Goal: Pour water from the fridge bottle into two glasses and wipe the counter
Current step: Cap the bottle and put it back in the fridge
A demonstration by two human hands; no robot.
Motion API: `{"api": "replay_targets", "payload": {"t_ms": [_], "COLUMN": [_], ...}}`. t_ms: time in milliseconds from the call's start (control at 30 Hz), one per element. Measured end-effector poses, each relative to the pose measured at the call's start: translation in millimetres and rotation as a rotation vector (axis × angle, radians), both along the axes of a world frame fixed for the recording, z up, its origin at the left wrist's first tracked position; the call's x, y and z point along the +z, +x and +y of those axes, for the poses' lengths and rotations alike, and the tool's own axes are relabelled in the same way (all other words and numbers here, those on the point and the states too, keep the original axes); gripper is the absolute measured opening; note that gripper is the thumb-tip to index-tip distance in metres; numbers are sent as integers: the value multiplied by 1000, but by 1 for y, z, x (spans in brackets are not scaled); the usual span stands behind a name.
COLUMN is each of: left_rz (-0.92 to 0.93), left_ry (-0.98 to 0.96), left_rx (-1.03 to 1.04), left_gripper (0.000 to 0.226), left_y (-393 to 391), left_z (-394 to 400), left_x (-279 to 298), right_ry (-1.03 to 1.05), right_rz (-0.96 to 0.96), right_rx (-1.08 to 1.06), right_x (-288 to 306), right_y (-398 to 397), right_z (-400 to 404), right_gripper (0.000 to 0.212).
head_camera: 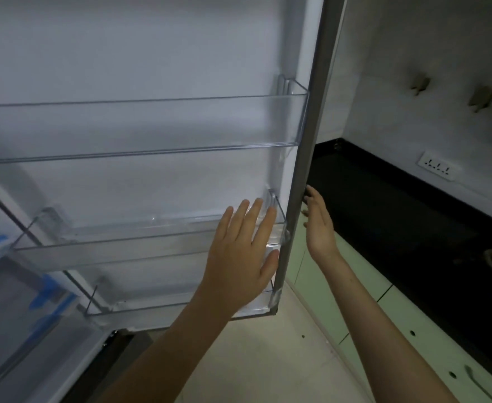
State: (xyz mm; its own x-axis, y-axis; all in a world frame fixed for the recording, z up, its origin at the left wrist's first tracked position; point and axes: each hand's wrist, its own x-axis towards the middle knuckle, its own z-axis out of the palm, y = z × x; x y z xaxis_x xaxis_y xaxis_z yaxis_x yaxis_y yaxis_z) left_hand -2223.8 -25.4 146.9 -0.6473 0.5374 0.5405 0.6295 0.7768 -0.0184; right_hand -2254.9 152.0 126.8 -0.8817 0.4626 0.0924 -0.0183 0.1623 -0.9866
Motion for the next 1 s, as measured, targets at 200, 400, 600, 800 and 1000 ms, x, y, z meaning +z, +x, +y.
{"api": "replay_targets", "payload": {"t_ms": [200, 400, 600, 800, 1000], "left_rz": [-36, -26, -24, 22, 70], "left_ry": [-21, 26, 45, 104, 157], "left_rx": [41, 35, 0, -44, -88], "left_gripper": [60, 56, 49, 44, 39], "left_y": [-8, 3, 30, 72, 112], "left_z": [7, 6, -8, -35, -69], "left_x": [-8, -9, -14, -18, -21], "right_ry": [-167, -190, -130, -54, -90], "right_rz": [63, 67, 99, 134, 179], "right_rx": [24, -26, -18, 42, 202], "right_x": [-1, -8, -9, -10, -3], "right_y": [-19, -13, 24, 61, 95], "right_z": [-11, -17, -17, -6, -18], "right_gripper": [41, 44, 41, 49, 56]}}
